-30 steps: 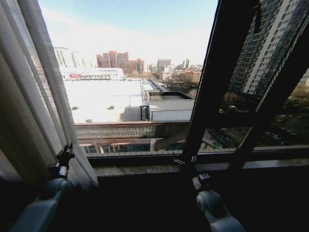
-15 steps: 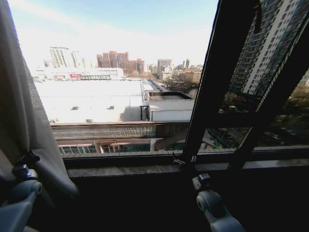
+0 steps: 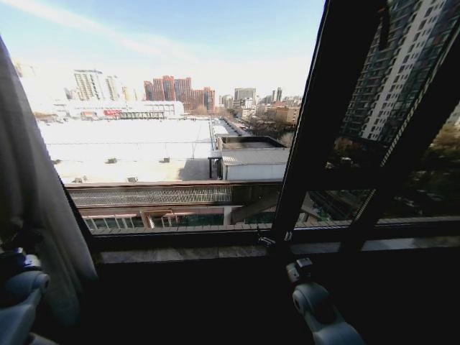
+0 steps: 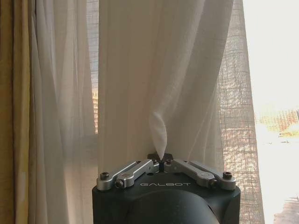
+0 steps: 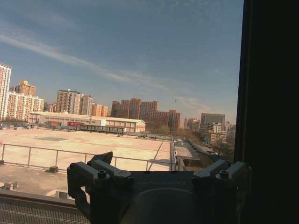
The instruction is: Open the curtains by pulling them apart, changing their state from closed to fully open.
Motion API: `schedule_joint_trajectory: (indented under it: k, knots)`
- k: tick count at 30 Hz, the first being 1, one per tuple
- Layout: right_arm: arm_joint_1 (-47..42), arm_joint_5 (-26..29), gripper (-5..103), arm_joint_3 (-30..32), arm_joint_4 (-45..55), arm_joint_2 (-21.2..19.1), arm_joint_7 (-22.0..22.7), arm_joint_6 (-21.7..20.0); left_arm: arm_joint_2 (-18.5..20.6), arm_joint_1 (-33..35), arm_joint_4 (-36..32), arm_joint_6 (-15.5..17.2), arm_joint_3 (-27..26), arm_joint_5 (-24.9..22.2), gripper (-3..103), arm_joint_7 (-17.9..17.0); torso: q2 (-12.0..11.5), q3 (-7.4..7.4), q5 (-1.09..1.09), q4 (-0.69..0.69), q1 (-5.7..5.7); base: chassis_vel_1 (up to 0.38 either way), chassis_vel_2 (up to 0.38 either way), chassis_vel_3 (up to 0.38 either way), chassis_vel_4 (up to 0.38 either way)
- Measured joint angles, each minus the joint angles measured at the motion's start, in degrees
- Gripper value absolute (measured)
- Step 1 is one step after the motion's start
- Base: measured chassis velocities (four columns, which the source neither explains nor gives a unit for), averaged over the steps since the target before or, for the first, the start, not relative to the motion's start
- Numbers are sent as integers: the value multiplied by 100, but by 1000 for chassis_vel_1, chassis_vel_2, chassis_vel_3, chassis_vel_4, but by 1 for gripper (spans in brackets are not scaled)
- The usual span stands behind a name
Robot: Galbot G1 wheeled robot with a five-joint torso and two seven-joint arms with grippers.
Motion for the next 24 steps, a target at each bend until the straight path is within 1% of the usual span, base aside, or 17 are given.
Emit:
schedule_joint_trajectory:
  k: [10, 20, 24]
  knots:
    - [0, 0, 100, 0, 0, 0, 0, 0, -94, -39, -153, 10, 93, 55, 0, 13, 0, 0, 0, 2, 0, 0, 0, 0, 0]
    - [0, 0, 100, 0, 0, 0, 0, 0, -195, -38, -486, 20, 256, 58, 0, 160, 0, 0, 1, 0, 0, 0, 0, 0, 0]
    - [0, 0, 100, 0, 0, 0, 0, 0, -237, 39, -711, 90, 287, 221, 0, 179, 0, 0, 1, 0, 0, 0, 0, 0, 0]
